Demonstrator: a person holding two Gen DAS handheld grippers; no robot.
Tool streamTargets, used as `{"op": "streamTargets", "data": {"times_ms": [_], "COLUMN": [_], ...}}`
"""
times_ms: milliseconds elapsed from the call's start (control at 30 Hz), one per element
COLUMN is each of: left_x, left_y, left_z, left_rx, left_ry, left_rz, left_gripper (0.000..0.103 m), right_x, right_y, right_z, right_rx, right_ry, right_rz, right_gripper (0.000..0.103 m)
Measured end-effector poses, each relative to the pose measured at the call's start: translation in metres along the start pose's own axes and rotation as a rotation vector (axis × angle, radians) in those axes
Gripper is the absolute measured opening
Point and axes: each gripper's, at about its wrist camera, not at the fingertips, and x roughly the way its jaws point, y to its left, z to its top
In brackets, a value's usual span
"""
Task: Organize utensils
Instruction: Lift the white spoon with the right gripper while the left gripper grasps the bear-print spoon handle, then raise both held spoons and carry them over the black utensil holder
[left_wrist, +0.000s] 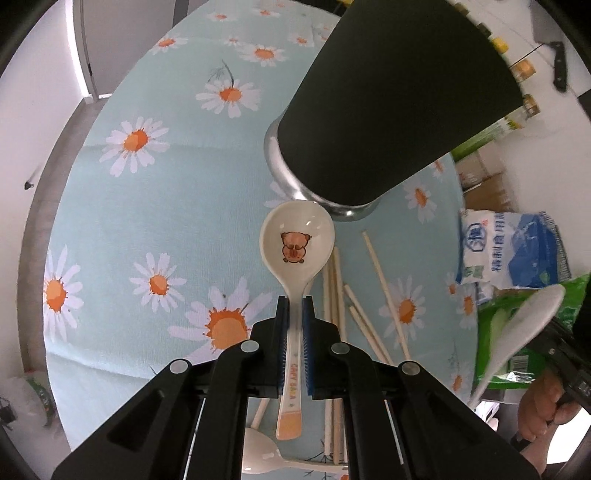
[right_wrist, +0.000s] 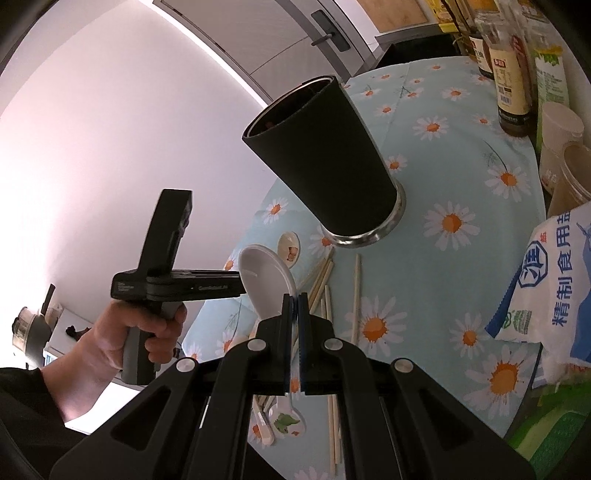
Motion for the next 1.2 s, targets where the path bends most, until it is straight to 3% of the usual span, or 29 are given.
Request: {"op": "streamTargets", "data": {"times_ms": [333, 433, 600, 967, 1200], "left_x": [-0.053, -0.075, -0.114, -0.181, -0.210], "left_y": [-0.002, -0.003, -0.008, -0.036, -0.055], "left_z": [-0.003, -0.003, 0.004, 0.039, 0.056], "left_rx": [0.031, 0.021, 0.069, 0.252, 0.360], "left_ry": [-0.125, -0.161, -0.248, -0.436, -0.590], "left_rz": [-0.111, -0.198, -0.235, -0.322, -0.374], "left_gripper": [0.006, 0.006, 0.006, 0.006, 0.006], "right_x": [0.004, 0.002, -0.004, -0.025, -0.043], "right_y": [0.017, 0.026, 0.036, 0.067, 0.073], "right_z": [0.016, 0.026, 0.043, 0.089, 0.125], "right_rx": [-0.012, -0.020, -0.013, -0.044, -0.054], "right_ry": [-0.040, -0.065, -0.124, -0.324, -0.454], "right_rz": [-0.024, -0.032, -0.009, 0.018, -0.026], "right_gripper": [0.003, 0.003, 0.004, 0.004, 0.004]}}
